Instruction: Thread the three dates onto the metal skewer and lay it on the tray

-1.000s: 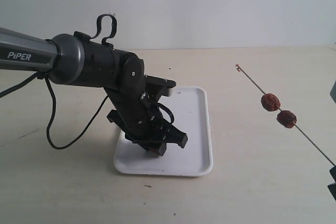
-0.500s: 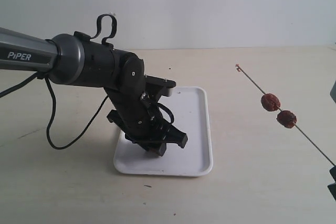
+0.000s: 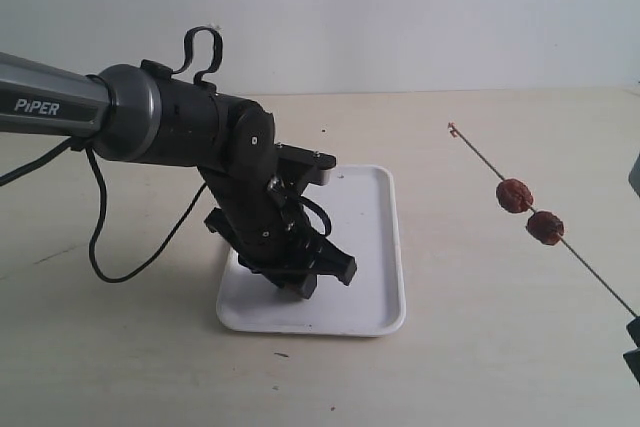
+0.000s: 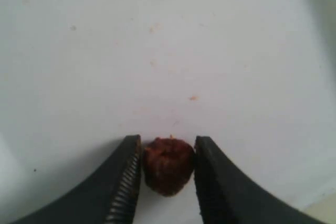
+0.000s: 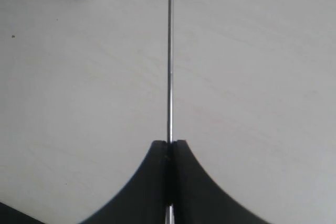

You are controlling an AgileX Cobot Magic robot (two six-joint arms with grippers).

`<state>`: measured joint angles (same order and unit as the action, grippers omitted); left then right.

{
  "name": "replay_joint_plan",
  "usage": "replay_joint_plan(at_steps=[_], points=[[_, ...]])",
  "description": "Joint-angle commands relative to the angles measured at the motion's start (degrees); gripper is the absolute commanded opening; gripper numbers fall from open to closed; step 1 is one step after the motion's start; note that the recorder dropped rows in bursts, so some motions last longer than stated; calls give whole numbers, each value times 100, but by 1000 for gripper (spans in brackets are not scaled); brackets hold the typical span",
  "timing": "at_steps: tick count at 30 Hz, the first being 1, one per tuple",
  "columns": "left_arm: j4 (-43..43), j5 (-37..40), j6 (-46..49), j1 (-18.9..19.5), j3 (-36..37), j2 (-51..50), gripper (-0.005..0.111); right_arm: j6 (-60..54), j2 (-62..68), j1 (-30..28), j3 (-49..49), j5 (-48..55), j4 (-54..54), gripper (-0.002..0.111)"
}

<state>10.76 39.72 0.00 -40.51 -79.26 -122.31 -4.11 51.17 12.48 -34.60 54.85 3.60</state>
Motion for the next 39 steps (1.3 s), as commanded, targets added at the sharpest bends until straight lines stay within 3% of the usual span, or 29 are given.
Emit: replay_joint_plan(at_steps=[1, 21, 29, 39], points=[[9, 46, 167, -5, 1, -89, 36, -40, -45, -27, 28, 136, 30, 0], [-149, -162, 438, -5, 1, -49, 36, -85, -45, -27, 28, 364, 104, 0], [-529, -308, 1660, -5, 1, 303, 36, -85, -34, -27, 28, 392, 166, 0], [-576, -205, 4863, -5, 1, 668, 36, -632, -34, -15, 28, 890, 697, 0]])
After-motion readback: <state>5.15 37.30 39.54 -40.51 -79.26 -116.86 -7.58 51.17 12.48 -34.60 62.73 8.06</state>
